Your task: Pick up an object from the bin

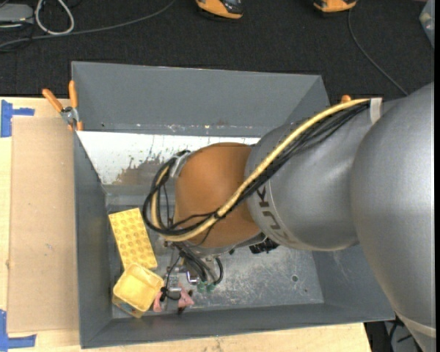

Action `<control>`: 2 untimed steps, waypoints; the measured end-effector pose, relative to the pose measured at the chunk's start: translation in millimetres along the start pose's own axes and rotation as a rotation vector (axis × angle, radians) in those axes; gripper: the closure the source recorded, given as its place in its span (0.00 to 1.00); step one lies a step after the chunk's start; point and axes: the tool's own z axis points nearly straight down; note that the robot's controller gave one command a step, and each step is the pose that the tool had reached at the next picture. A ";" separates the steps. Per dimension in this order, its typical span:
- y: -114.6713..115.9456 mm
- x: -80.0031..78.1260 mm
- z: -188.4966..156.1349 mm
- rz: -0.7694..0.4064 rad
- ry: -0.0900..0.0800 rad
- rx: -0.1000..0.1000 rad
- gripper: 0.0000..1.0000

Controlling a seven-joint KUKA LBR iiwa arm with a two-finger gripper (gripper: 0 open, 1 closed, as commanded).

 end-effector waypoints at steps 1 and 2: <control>5.7 -2.6 57.8 0.002 0.004 0.000 0.00; 2.4 3.5 69.7 -0.021 -0.006 -0.002 0.00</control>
Offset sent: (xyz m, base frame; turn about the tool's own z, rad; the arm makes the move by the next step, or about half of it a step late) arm -0.0037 0.0026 -0.0686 -0.0270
